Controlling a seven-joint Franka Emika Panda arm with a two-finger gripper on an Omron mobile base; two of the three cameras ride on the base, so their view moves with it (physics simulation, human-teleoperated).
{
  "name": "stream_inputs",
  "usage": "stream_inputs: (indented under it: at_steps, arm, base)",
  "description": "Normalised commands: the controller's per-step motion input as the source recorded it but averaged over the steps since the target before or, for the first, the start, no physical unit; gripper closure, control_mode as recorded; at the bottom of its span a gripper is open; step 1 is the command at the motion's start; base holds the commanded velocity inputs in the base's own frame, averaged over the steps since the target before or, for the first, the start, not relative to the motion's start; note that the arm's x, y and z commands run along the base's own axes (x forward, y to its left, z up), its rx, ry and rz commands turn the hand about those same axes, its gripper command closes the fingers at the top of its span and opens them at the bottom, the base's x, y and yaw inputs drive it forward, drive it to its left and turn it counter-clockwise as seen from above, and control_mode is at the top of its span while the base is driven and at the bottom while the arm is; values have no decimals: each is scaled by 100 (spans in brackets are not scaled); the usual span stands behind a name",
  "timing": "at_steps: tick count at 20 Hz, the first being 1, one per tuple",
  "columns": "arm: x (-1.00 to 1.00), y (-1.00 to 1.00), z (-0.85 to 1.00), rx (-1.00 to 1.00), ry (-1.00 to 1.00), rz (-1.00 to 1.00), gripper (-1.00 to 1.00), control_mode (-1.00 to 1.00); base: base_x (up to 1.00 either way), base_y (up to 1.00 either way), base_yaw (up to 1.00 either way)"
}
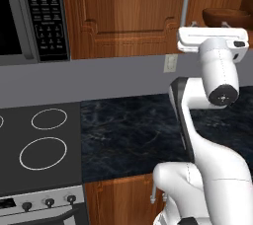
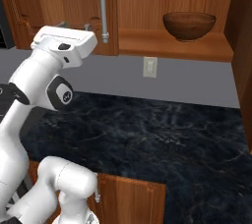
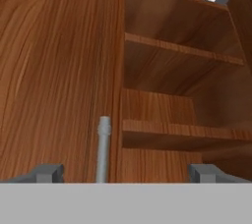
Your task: Move the bowls from the cabinet to the plates on the dining table.
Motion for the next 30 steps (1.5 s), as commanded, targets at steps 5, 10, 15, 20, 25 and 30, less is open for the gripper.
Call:
stream_inputs:
  at_steps: [5,10,15,20,25,30]
  arm:
    - [51,3,-7,0,0,2,-100,-100]
    - [42,1,-2,0,0,2,-100,-100]
    - [41,-1,0,0,2,0,-100,-100]
    - [37,-13,2,1,5,0,-100,-100]
    - [37,-10,1,1,6,3,-100,-100]
    - [37,-10,0,1,5,5,-100,-100]
  base:
    - [0,0,0]
    - [0,0,0]
    - [0,0,0]
    - [0,0,0]
    - [0,0,0]
    - [0,0,0]
